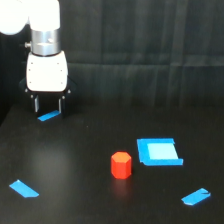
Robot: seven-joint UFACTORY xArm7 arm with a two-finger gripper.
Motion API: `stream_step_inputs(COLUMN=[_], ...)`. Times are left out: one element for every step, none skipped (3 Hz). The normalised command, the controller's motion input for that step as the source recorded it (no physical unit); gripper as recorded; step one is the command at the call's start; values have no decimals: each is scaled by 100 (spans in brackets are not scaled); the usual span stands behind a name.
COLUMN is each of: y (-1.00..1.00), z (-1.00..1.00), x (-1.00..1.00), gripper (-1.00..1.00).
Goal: Pick up the red object from the table
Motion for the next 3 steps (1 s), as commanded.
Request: stream_step_inputs(y=[-2,-30,-48], z=[-5,-26,-17], x=[3,45,76], gripper=[87,89,96])
